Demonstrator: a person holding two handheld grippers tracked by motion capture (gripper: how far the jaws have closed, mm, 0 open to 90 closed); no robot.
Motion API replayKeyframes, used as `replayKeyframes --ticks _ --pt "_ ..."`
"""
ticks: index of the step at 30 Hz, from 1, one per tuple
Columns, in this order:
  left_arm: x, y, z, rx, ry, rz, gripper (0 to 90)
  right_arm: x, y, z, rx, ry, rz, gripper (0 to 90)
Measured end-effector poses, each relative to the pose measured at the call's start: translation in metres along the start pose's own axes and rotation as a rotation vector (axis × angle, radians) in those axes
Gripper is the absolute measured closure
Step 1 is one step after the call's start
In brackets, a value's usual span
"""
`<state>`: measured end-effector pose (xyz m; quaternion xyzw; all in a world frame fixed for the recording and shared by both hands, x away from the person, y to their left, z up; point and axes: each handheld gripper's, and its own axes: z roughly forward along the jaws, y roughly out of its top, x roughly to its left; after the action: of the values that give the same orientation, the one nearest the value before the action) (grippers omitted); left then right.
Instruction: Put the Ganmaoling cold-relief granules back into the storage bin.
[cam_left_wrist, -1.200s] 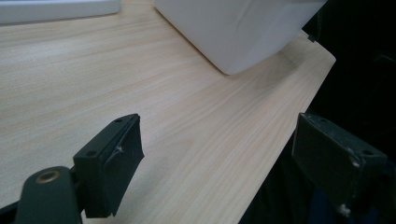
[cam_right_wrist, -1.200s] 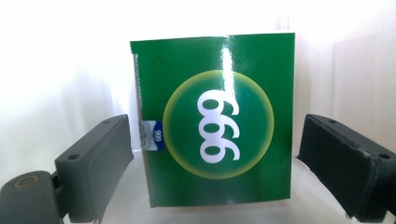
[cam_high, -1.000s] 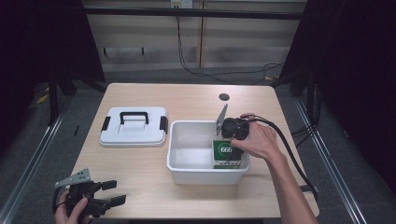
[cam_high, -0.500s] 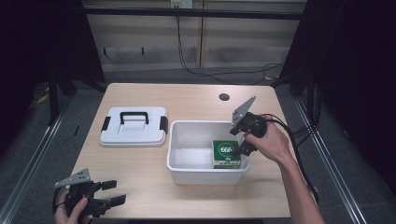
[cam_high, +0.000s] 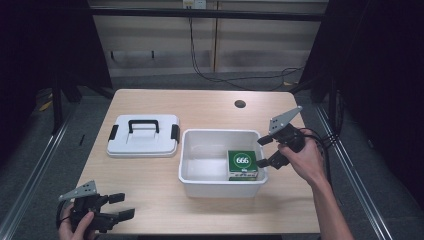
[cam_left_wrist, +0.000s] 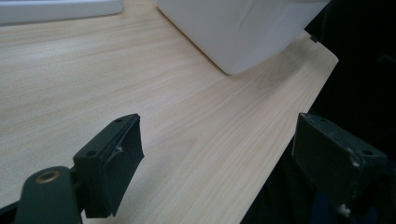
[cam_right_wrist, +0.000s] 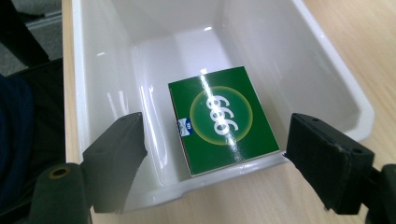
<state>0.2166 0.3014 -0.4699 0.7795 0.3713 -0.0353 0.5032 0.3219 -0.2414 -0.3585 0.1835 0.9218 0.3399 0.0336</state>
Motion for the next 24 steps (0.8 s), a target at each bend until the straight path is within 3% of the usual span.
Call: replayKeyframes --ticks 7,11,14,24 --pt "0.000 0.000 0.000 -0.002 0.002 -0.001 16.0 0.008 -0.024 -0.018 -0.126 -0.059 0.044 22.1" --pt "0.000 0.000 0.000 0.002 0.006 0.000 16.0 0.010 -0.035 -0.023 -0.124 -0.083 0.061 22.3" --pt "0.000 0.000 0.001 -0.002 0.006 -0.002 16.0 0.012 -0.050 -0.028 -0.162 -0.118 0.094 23.1" --pt "0.000 0.000 -0.001 -0.005 0.010 -0.002 16.0 0.016 -0.086 -0.026 -0.206 -0.153 0.166 23.7"
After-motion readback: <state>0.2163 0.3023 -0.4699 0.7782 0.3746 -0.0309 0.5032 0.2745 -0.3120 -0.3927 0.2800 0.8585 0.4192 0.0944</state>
